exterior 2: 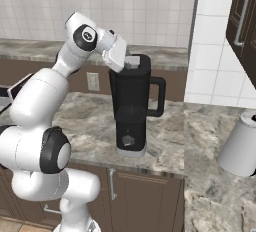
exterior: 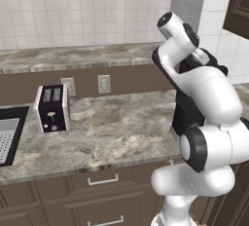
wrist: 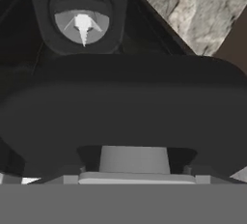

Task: Close the lid blender by securely placing the lid on top.

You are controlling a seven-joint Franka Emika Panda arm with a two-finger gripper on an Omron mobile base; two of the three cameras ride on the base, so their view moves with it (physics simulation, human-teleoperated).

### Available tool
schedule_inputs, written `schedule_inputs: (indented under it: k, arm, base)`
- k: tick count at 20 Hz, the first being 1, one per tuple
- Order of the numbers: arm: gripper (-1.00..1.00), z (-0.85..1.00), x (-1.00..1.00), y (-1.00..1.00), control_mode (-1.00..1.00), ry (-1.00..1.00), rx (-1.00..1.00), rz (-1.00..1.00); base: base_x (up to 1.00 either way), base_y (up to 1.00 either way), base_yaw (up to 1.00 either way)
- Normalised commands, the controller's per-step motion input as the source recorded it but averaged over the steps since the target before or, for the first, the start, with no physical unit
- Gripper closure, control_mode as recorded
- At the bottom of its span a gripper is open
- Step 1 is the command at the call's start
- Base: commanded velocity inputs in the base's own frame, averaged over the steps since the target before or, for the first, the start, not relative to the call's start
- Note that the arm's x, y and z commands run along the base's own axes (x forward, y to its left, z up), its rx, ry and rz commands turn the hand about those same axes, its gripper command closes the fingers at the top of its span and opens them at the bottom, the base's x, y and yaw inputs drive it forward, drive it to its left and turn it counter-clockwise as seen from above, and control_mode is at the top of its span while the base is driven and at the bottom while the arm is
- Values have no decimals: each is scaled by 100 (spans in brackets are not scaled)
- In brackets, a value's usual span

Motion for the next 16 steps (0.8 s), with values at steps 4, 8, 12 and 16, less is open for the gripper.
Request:
schedule_inputs:
  k: [4, 8, 12, 16]
  arm:
    - [100, 23, -25, -1, -100, 16, 0, -1]
    - [100, 14, -33, 0, -100, 15, 0, -1]
    - [100, 0, -30, 0, -100, 12, 0, -1]
    - [100, -1, -14, 0, -100, 9, 0, 0]
  base:
    - [0, 0, 0]
    - [0, 0, 0]
    - [0, 0, 0]
    - [0, 0, 0]
